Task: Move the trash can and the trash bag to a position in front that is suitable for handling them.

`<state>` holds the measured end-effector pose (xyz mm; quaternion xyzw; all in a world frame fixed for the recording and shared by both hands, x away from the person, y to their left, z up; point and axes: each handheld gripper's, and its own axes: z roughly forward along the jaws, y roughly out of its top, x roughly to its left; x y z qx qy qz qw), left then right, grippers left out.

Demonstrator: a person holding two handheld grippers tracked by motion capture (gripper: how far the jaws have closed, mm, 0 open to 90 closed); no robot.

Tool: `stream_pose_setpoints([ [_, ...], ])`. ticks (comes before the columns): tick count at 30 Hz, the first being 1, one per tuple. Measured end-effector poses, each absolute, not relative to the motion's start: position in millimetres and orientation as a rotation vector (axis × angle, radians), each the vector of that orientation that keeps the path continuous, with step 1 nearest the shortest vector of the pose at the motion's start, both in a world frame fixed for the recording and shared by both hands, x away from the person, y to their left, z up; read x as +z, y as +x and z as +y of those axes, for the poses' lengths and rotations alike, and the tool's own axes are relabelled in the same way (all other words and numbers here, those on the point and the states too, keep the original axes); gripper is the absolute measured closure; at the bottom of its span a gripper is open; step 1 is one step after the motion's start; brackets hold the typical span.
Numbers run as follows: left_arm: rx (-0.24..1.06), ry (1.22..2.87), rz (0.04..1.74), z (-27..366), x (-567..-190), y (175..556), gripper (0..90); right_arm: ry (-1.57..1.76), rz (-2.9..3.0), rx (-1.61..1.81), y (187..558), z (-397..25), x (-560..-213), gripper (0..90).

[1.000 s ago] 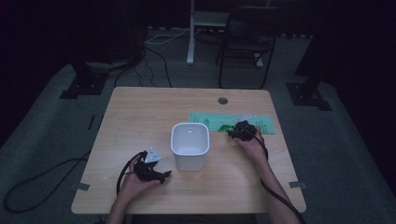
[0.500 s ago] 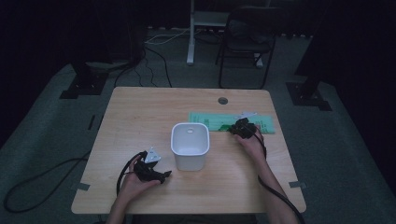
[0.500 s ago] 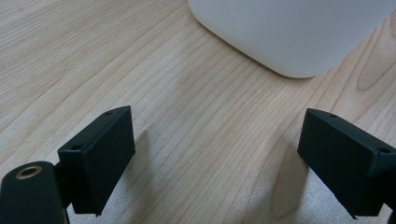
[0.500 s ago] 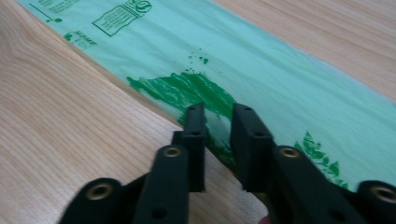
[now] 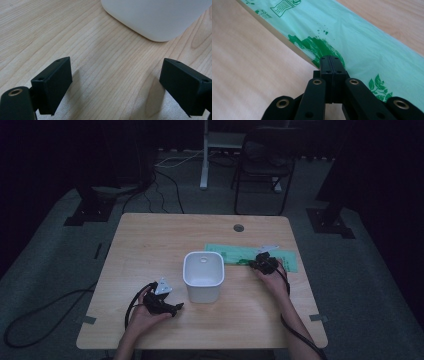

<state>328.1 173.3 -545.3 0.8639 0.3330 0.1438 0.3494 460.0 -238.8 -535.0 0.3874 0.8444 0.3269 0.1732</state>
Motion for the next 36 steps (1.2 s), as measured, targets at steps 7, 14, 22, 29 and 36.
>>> stream_pose_setpoints([
  [7, 0.372, 2.239, 0.863, 173.3, -545.3, 328.1, 11.5, 1.076, 2.402, 0.91, 435.4, -254.2, -535.6, 90.0],
  [14, 0.372, 2.239, 0.864, 173.3, -545.2, 328.1, 11.5, 1.086, 2.386, 0.845, 432.1, -265.6, -531.7, 89.1],
  [22, 0.372, 2.239, 0.864, 173.2, -545.3, 328.1, 11.5, 0.986, 2.462, 0.971, 428.3, -236.5, -529.2, 69.7],
  [29, 0.372, 2.239, 0.864, 173.2, -545.3, 328.1, 11.5, 0.917, 2.513, 1.025, 435.1, -200.2, -532.6, 66.9],
  [36, 0.373, 2.238, 0.864, 173.2, -545.3, 328.1, 11.5, 0.916, 2.535, 1.017, 447.5, -183.3, -536.4, 67.6],
])
